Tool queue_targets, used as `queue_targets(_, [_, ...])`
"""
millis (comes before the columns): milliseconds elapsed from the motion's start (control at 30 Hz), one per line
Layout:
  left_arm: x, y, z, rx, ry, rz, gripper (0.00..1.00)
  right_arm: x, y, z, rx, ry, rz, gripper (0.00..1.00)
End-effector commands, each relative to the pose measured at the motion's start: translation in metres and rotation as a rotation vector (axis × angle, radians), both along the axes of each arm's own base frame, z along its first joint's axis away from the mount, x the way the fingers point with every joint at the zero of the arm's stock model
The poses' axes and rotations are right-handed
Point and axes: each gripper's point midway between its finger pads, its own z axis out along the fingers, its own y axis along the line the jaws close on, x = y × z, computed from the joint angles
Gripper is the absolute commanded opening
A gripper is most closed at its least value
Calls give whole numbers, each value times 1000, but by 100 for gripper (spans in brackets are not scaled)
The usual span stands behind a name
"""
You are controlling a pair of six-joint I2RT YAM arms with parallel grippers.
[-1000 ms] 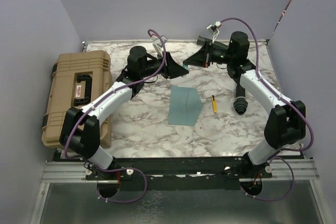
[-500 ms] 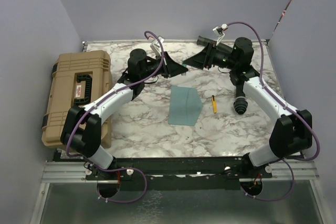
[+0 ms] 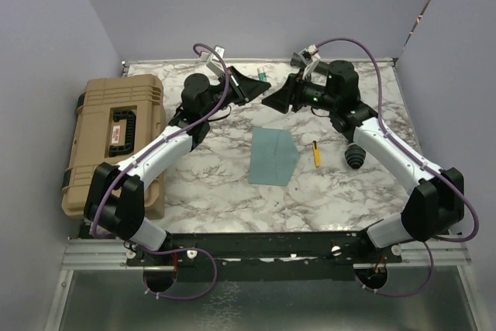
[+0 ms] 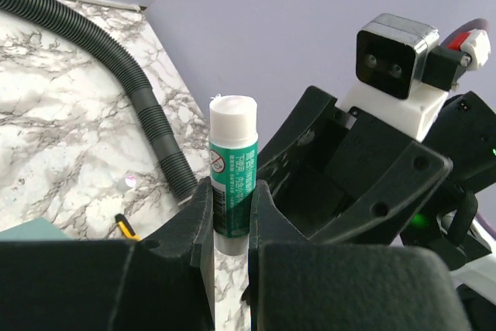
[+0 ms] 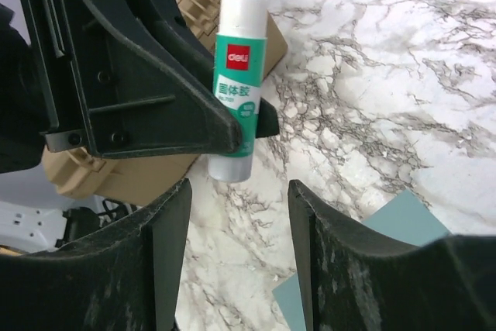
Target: Place the letter into the envelope and seal it
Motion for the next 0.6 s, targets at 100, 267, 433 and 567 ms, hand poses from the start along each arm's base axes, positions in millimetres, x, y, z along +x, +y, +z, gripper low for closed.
queue_targets(100, [-8, 8, 32, -69, -68, 27, 0, 15, 9, 5, -121, -104, -90, 56])
queue_targets(267, [-13, 10, 35, -77, -72, 22, 0, 25, 6, 21, -91, -146, -149, 50])
queue_targets(433, [-17, 10, 33, -77, -70, 13, 0, 25, 9, 29, -56, -158, -144, 44])
queue_targets(567, [-18, 10, 30, -76, -63, 11, 0, 19, 17, 33, -25, -158, -96, 48])
